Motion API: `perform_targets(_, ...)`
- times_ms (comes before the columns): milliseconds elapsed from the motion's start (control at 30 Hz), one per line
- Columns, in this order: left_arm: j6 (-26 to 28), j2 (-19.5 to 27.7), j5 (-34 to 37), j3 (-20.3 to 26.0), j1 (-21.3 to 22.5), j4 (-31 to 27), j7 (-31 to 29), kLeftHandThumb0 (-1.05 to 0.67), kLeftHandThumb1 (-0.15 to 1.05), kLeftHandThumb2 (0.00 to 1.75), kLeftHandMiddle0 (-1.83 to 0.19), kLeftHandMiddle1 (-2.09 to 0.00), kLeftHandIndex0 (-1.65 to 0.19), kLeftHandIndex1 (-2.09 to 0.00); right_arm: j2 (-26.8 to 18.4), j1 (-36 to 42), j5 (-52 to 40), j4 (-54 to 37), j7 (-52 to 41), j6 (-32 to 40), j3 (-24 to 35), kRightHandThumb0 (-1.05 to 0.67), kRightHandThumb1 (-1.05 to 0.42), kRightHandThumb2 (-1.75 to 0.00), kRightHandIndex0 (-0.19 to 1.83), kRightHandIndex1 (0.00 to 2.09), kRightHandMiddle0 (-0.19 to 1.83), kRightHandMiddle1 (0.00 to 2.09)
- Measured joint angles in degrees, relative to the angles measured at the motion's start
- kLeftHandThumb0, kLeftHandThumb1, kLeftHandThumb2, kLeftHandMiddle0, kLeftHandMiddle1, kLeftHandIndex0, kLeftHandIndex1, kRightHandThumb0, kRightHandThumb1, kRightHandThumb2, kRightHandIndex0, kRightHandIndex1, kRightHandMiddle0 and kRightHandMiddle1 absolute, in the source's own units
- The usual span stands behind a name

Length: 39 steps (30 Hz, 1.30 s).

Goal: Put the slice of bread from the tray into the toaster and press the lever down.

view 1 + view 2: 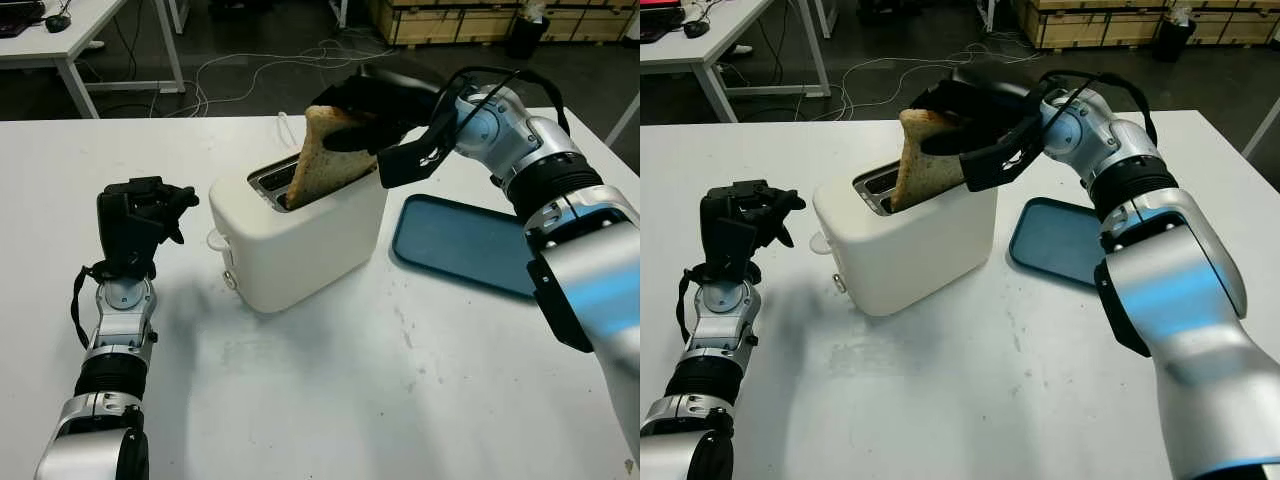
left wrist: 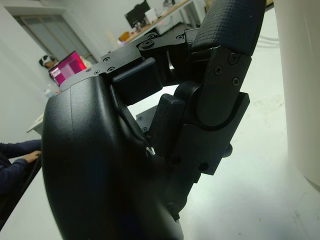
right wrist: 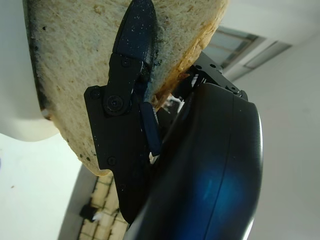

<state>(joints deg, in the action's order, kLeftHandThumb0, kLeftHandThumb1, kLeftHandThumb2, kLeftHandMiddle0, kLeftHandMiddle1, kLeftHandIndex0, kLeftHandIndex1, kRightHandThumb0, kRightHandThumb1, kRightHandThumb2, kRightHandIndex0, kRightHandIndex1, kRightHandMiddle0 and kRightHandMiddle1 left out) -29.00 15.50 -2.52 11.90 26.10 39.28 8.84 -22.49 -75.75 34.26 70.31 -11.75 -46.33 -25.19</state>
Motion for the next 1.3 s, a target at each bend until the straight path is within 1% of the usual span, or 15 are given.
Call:
perform_targets(233,0.0,0.0,-0.2,0.0,-0.1,-0.1,0.1,-1.05,0.92,0.16,-1.57,-1.26,-1.57,-0.64,0.8,-0.4,6.6,-0.8,7.6,-2.8,-5.1,-0.54,-0.92,-0.44,1.18,1.75,0.87,1.75)
perform_targets(300,0.0,0.0,-0.2,0.0,-0.1,-0.1,0.1,-1.05,0.92,0.16,-1.57,-1.27,-1.57,-0.64,1.2,-0.6,8.1,-0.9,9.1,-3.5,-6.4,-0.59,-0.92,-0.43,1.19,1.75,0.87,1.75)
perform_targets(367,0.0,0.0,-0.2,-0.1,-0.1,-0.1,0.2,-1.05,0.92,0.17,-1.57,-1.27,-1.57,-0.64,1.4,-0.8,9.4,-1.0,9.8,-3.7,-7.6,-0.69,-0.92,-0.39,1.16,1.75,0.83,1.75)
perform_targets(400,0.0,0.0,-0.2,0.0,-0.1,-0.1,0.3,-1.05,0.92,0.16,-1.57,-1.27,-1.57,-0.64,1.5,-0.9,9.9,-1.0,9.8,-3.8,-8.2,-0.86,-0.92,-0.34,0.87,1.59,0.71,1.49)
perform_targets(467,0.0,0.0,-0.2,-0.1,-0.1,-0.1,0.3,-1.05,0.92,0.16,-1.57,-1.28,-1.57,-0.65,1.5,-1.7,11.6,-1.1,8.6,-3.7,-10.0,-0.99,-0.92,-0.31,0.59,1.15,0.64,0.87)
perform_targets(500,0.0,0.0,-0.2,-0.1,-0.1,-0.1,0.4,-1.05,0.92,0.16,-1.57,-1.28,-1.57,-0.65,1.5,-2.1,12.3,-1.1,7.5,-3.6,-11.1,-1.03,-0.92,-0.28,0.46,0.93,0.63,0.5)
perform_targets(533,0.0,0.0,-0.2,-0.1,-0.1,-0.1,0.4,-1.05,0.92,0.16,-1.57,-1.27,-1.57,-0.64,1.5,-2.5,12.7,-1.1,6.5,-3.6,-11.8,-1.04,-0.92,-0.27,0.39,0.82,0.62,0.32)
perform_targets(600,0.0,-0.1,-0.2,0.0,-0.3,-0.1,0.3,-1.05,0.92,0.15,-1.57,-1.27,-1.57,-0.64,1.4,-3.3,12.8,-1.3,5.1,-3.6,-12.2,-1.04,-0.92,-0.25,0.23,0.67,0.53,0.09)
perform_targets(700,0.1,-0.2,-0.2,0.0,-0.4,-0.1,0.3,-1.05,0.92,0.15,-1.57,-1.27,-1.57,-0.65,1.3,-3.5,12.8,-1.6,4.5,-3.6,-12.4,-1.05,-0.92,-0.21,0.04,0.71,0.44,0.02)
perform_targets(833,0.1,-0.4,-0.2,0.0,-0.4,-0.1,0.3,-1.05,0.92,0.15,-1.57,-1.27,-1.57,-0.65,1.0,-3.6,12.8,-2.0,4.5,-3.6,-12.3,-1.05,-0.92,-0.1,0.0,0.4,0.27,0.01)
perform_targets(933,0.1,-0.5,-0.2,0.0,-0.4,-0.1,0.2,-1.05,0.92,0.14,-1.57,-1.26,-1.57,-0.64,0.6,-3.9,12.7,-2.2,3.4,-3.5,-11.7,-1.05,-0.91,-0.04,0.0,0.24,0.2,0.01)
perform_targets(1000,0.1,-0.5,-0.2,0.0,-0.4,-0.1,0.1,-1.05,0.92,0.14,-1.57,-1.26,-1.57,-0.65,0.3,-4.4,12.2,-2.3,2.0,-3.0,-11.2,-1.05,-0.9,-0.02,0.0,0.19,0.18,0.01)
perform_targets(1133,0.1,-0.5,-0.2,0.0,-0.4,-0.1,0.1,-1.05,0.92,0.14,-1.57,-1.25,-1.57,-0.64,-0.2,-4.6,10.1,-2.3,0.1,-1.8,-8.6,-1.05,-0.87,0.0,0.0,0.19,0.17,0.01)
perform_targets(1233,0.1,-0.5,-0.2,0.0,-0.4,-0.1,0.1,-1.05,0.92,0.14,-1.57,-1.26,-1.57,-0.64,-0.8,-4.7,6.5,-2.5,-1.0,-1.7,-5.0,-1.05,-0.87,0.0,0.0,0.21,0.17,0.01)
perform_targets(1300,0.4,-0.5,-0.2,0.0,-0.4,-0.6,0.1,-1.05,0.92,0.14,-1.57,-1.26,-1.57,-0.64,-1.5,-4.6,2.8,-2.7,-2.0,-1.6,-1.8,-1.03,-0.82,0.0,0.0,0.35,0.2,0.02)
